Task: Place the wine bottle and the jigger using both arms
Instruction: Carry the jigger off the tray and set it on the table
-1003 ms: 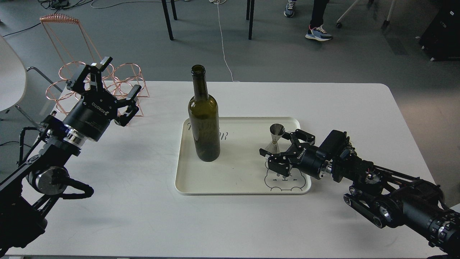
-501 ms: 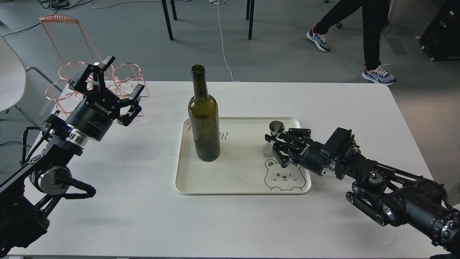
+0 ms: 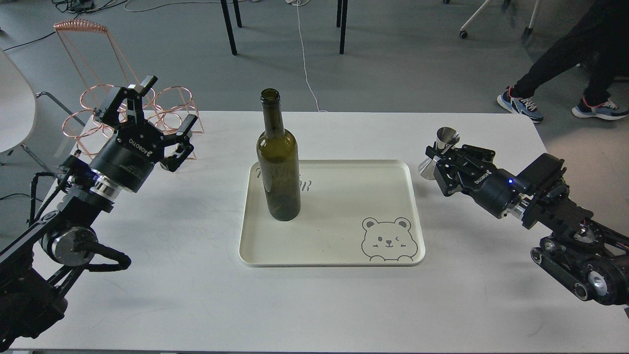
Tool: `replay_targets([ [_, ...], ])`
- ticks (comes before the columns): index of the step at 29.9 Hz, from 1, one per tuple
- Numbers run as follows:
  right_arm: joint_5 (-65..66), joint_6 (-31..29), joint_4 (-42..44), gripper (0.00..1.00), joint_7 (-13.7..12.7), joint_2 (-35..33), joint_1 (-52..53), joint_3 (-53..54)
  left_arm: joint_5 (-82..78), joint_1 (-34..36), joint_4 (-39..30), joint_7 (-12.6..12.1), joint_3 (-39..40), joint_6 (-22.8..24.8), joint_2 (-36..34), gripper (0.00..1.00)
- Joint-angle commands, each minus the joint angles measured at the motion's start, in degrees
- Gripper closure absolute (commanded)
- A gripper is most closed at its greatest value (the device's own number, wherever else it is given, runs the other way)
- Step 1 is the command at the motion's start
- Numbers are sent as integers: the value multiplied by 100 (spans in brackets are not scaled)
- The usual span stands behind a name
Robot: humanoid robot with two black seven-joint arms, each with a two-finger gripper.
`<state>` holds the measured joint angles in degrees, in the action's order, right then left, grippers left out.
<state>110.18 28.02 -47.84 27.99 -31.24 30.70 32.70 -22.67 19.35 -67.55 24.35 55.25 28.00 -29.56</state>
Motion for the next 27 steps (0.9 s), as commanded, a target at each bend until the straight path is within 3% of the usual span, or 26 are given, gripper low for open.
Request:
replay_targets([
  [1,-286,-2,388,89,1,-136,-222,-9,-18,-2,-21,0,-15,0,3,1],
  [9,-542,-2,592,88,1,-137,-609,-44,-97,-2,-57,0,-32,0,73,1],
  [24,-612,-2,917,78,1,-128,-627,-158,-97,-2,-57,0,-32,0,109,1],
  [26,-674,-2,908,74,1,-136,-609,-255,-97,-2,-57,0,-32,0,109,1],
  [27,-691,-2,908,68,1,-136,-600,-316,-97,-2,-57,0,-32,0,100,1],
])
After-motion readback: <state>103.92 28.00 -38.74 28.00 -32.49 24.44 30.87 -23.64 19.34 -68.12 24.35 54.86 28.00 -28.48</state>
